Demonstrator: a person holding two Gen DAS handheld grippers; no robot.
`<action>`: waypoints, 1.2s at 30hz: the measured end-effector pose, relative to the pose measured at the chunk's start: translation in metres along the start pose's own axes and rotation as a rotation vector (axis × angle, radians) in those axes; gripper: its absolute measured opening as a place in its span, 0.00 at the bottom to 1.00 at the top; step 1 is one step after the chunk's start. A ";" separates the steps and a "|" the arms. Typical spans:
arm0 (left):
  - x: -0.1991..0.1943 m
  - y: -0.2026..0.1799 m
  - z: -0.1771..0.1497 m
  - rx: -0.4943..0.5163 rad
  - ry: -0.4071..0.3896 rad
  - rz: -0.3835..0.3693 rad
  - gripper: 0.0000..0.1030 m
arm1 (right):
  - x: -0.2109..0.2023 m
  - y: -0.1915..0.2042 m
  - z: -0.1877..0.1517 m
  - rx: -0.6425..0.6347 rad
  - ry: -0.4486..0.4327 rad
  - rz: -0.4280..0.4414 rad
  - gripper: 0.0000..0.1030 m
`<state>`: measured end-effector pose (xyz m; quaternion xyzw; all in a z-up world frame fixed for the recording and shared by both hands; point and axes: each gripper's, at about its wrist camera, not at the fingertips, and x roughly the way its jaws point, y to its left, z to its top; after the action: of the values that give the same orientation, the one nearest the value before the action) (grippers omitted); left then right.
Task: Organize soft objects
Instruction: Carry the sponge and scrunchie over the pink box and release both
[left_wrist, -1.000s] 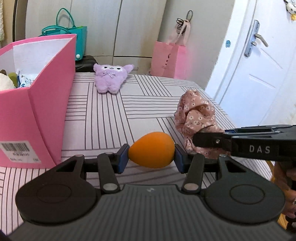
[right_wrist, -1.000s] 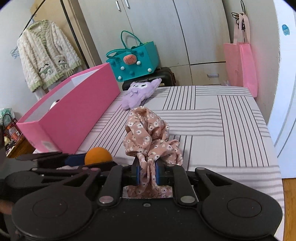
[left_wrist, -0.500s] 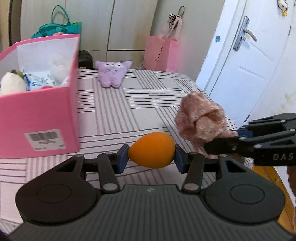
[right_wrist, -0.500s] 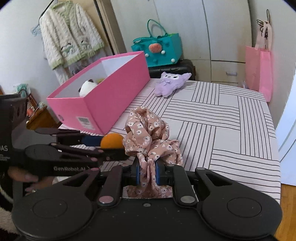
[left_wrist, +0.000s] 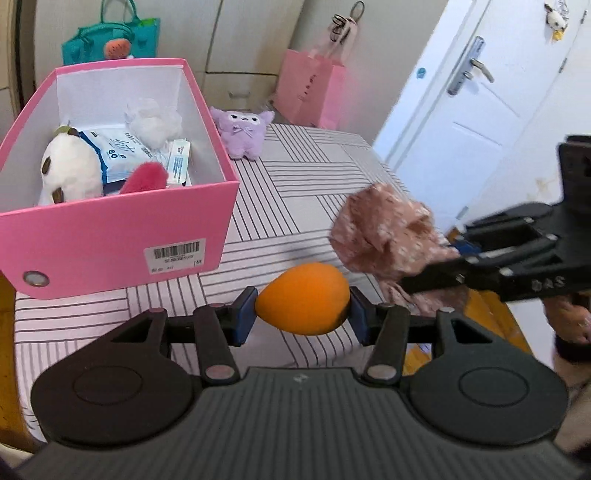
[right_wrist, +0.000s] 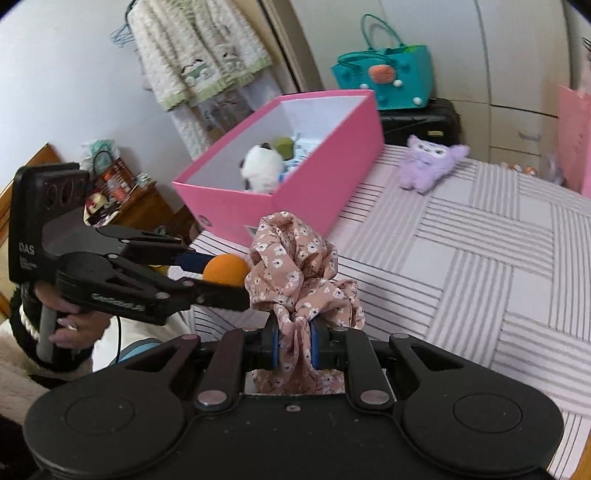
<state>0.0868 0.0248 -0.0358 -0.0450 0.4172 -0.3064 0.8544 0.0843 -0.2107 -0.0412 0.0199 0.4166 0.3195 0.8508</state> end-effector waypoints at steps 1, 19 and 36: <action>-0.004 0.002 0.001 0.005 0.009 -0.004 0.49 | 0.000 0.003 0.004 -0.008 0.003 0.010 0.19; -0.047 0.067 0.051 0.016 -0.169 0.071 0.50 | 0.037 0.027 0.095 -0.079 -0.142 0.078 0.21; 0.004 0.120 0.072 -0.017 -0.193 0.257 0.51 | 0.125 0.017 0.159 -0.087 -0.177 -0.048 0.22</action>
<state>0.2003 0.1065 -0.0314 -0.0275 0.3381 -0.1853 0.9223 0.2464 -0.0897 -0.0192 0.0012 0.3259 0.3137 0.8919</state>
